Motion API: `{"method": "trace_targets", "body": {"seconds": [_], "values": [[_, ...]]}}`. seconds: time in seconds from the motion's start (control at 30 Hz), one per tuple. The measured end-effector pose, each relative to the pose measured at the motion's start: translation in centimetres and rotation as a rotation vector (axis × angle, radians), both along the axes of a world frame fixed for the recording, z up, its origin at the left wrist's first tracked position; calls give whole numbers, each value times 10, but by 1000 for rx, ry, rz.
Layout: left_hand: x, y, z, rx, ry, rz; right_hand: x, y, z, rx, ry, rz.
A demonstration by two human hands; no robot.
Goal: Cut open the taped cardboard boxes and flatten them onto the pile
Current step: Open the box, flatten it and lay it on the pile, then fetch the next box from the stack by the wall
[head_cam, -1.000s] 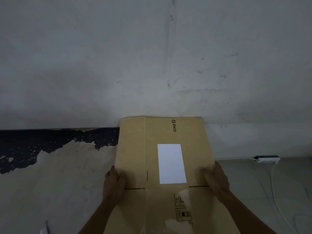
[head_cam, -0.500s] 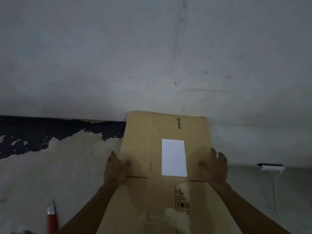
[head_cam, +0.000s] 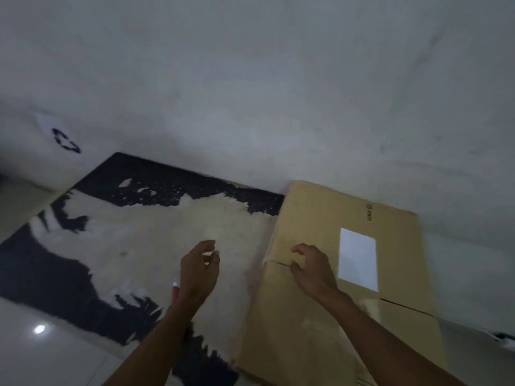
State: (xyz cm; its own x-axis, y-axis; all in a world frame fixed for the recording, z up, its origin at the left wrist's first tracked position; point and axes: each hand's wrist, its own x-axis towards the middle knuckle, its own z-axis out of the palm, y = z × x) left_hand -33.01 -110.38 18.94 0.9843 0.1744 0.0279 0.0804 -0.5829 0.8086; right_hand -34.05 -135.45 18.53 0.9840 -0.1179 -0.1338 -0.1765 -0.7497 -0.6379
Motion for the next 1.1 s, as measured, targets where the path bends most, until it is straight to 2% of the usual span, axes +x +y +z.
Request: {"method": "trace_targets", "body": {"seconds": [0.3,0.43,0.67,0.87,1.1], "values": [[-59,202,18,-23,1,189,-12,218,13,90,10,252],[-85,296,21,39,-41,273,-18,317,17,122,7,350],[-118,420,15,-1,-2,433,-24,461,22,102,42,535],[-113,500,3,-21,40,498,-3,562,15,78,72,669],[-63,607,-12,-8,80,521,64,687,-3,117,107,745]]}}
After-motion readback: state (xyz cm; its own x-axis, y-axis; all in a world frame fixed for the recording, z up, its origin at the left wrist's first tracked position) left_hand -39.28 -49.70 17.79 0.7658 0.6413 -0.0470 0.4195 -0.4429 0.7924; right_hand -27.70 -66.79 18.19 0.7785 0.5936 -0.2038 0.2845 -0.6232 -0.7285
